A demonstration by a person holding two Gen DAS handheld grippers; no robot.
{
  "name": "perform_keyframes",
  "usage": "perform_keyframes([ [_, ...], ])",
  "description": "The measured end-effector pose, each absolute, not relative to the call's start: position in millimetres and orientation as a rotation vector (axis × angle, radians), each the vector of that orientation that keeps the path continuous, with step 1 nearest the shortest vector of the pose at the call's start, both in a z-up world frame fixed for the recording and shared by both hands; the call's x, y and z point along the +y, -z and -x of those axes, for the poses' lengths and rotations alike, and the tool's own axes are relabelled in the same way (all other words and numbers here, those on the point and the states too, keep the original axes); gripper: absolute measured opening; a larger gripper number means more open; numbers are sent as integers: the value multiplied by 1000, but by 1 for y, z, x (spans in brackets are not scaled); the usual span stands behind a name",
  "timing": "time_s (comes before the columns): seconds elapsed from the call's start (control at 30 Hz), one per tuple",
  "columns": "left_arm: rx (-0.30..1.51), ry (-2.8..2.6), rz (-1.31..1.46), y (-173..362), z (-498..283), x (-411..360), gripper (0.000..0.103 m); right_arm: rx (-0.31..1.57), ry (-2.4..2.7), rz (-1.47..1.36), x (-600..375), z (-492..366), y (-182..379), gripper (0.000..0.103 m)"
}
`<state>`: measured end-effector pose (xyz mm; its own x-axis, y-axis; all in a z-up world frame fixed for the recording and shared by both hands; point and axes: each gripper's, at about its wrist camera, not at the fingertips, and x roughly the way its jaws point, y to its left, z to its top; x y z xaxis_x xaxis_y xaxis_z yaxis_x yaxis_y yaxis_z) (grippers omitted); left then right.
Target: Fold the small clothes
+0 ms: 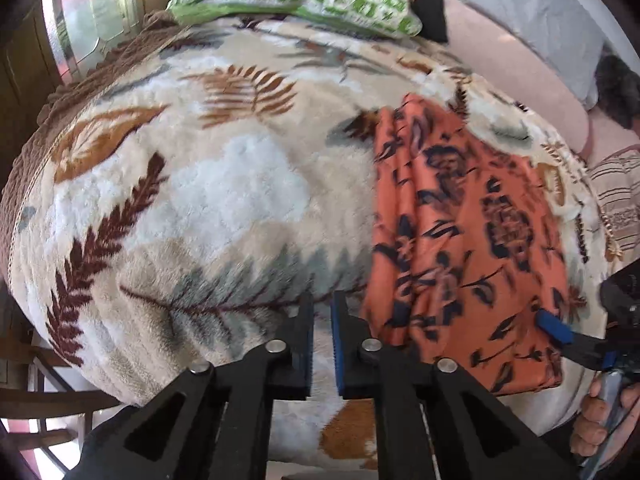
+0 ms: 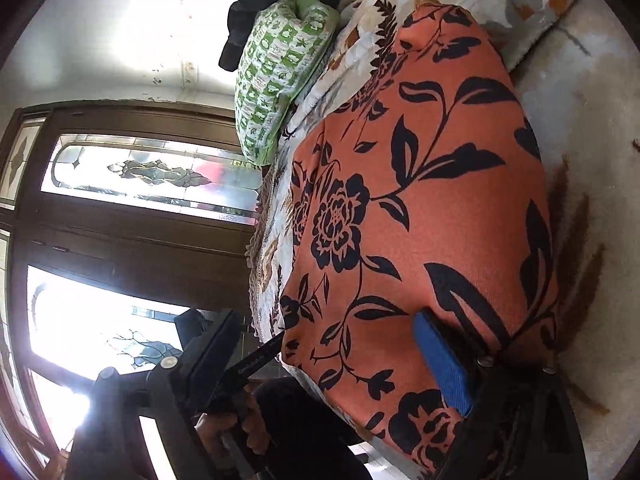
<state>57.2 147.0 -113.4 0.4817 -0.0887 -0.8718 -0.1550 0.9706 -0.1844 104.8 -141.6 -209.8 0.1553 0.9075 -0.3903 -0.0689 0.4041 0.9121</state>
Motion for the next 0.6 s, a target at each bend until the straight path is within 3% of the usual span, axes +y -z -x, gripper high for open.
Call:
perform_keyframes([
  [0.03, 1037, -8, 244, 102, -60, 139, 61, 1202, -854, -898, -141, -105, 209, 90],
  [0.07, 991, 19, 235, 90, -65, 132, 73, 1201, -855, -894, -139, -105, 209, 90],
  [0.1, 935, 51, 224, 80, -69, 125, 77, 1201, -857, -891, -139, -105, 209, 90],
  [0.27, 988, 202, 225, 83, -132, 107, 75, 1209, -863, -918, -141, -105, 208, 90],
  [0.33, 1035, 181, 247, 94, -152, 108, 53, 1205, -860, -917, -143, -103, 202, 90],
  [0.4, 1074, 194, 291, 105, -158, 111, 41, 1160, -862, -892, -147, -100, 189, 90],
  [0.5, 1082, 213, 281, 114, -155, 109, 42, 1079, -853, -870, -161, -98, 172, 90],
  [0.6, 1088, 175, 278, 120, -151, 112, 49, 1042, -829, -881, -174, -100, 166, 90],
])
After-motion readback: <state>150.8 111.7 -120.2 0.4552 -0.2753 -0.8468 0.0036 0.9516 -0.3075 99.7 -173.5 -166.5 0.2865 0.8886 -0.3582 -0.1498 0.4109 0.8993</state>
